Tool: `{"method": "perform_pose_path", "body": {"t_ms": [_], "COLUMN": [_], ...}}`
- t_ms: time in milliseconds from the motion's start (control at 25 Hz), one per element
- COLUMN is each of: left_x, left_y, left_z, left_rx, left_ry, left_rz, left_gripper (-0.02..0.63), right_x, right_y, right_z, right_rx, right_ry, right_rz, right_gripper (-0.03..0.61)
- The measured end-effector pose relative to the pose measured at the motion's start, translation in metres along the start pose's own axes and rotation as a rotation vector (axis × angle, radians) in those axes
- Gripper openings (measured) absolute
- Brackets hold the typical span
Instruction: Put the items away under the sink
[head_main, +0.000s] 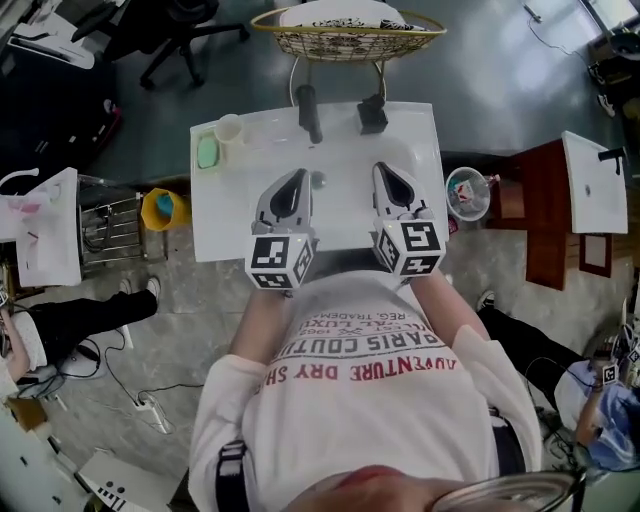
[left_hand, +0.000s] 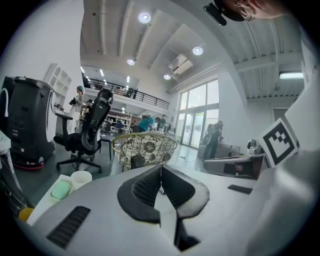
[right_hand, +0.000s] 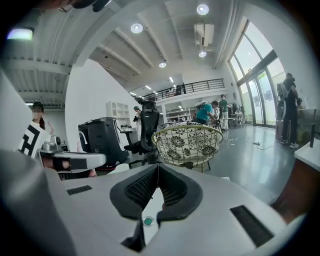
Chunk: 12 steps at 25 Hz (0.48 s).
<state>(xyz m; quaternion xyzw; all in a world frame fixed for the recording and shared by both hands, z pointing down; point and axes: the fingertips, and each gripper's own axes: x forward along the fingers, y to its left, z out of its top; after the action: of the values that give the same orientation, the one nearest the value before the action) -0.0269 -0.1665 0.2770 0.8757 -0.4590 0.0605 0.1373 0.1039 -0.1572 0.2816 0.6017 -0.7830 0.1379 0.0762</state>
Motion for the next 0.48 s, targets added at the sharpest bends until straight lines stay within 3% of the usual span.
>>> {"method": "perform_pose_path", "body": {"t_ms": [400,440,480], "left_x": [0.066,0.07,0.074], "left_y": [0.005,0.006,0.007], "left_z": [-0.039,-0.045,-0.05], "left_rx": [-0.058,-0.068,-0.077], "left_ry": [0.055,0.062,0.065], "left_rz": [0.061,0.064,0.066], "left_gripper": [0.023,0.023,0.023], "right_x": [0.065,0.071,0.078], "right_y": [-0.055,-0.057,-0.059], "right_z": [-0.025,-0.029,-0.033], "right_rx": [-0.005,-0.004,-0.003], "right_ry": [0.06,0.061,0.063], "right_rz": [0.042,0.047,0.054], "right_gripper": [0.026,0.06,0.161]}}
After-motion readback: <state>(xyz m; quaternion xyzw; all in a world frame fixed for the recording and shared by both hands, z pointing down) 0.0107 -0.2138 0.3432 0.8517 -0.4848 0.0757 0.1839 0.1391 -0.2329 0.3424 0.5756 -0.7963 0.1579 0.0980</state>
